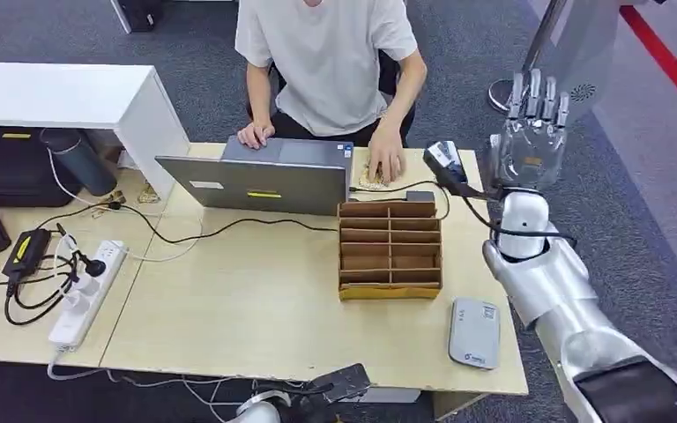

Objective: Pass the card to the sensor for recognition and then transmit it.

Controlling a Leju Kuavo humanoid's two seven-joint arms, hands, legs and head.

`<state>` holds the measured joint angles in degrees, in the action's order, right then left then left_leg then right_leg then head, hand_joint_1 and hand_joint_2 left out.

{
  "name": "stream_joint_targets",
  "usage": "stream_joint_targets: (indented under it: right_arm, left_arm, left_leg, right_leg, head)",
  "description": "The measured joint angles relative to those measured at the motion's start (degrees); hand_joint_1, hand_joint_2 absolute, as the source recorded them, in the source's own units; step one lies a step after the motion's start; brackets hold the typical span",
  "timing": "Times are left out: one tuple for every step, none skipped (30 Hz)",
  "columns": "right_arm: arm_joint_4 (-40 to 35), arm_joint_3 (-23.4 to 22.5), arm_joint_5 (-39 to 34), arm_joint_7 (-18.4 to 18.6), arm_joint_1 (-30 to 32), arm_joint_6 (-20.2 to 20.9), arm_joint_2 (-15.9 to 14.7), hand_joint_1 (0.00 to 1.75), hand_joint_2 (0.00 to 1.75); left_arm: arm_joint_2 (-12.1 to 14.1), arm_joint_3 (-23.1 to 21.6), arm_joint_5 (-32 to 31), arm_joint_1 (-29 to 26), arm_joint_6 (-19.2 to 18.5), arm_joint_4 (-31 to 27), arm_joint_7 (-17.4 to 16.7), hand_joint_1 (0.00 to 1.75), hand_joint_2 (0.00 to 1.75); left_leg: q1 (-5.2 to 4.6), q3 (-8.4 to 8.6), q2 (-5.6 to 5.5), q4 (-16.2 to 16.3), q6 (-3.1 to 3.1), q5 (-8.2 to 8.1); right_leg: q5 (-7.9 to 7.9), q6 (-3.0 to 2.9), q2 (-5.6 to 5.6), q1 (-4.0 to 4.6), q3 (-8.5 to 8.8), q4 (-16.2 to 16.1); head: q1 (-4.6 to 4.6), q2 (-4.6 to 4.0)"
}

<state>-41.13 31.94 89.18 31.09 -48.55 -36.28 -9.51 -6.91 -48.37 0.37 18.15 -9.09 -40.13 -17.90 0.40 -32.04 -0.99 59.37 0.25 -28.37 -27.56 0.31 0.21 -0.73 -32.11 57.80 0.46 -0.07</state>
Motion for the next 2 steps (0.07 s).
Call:
stream_joint_targets:
  right_arm:
    - [2.5,2.2,0.0,1.5,-0.7,0.5,-1.5,0.0,1.75]
    - [4.9,4.1,0.0,2.3,-1.1,0.8,-3.0,0.0,1.75]
  left_arm:
    - [0.3,0.0,0.0,-0.1,0.1,0.0,0.5,0.0,1.75]
    - [0.6,0.0,0.0,-0.3,0.1,0.0,1.3,0.0,1.75]
  left_leg:
    - [0.0,-0.04,-0.07,0.0,0.0,0.0]
    - [0.0,-0.11,-0.28,0.0,0.01,0.01]
  right_leg:
    - [0.01,0.02,-0.07,0.0,0.02,0.0]
    - [0.01,0.03,-0.26,0.0,0.02,0.0]
  head:
    - [0.04,0.0]
    - [0.09,0.0]
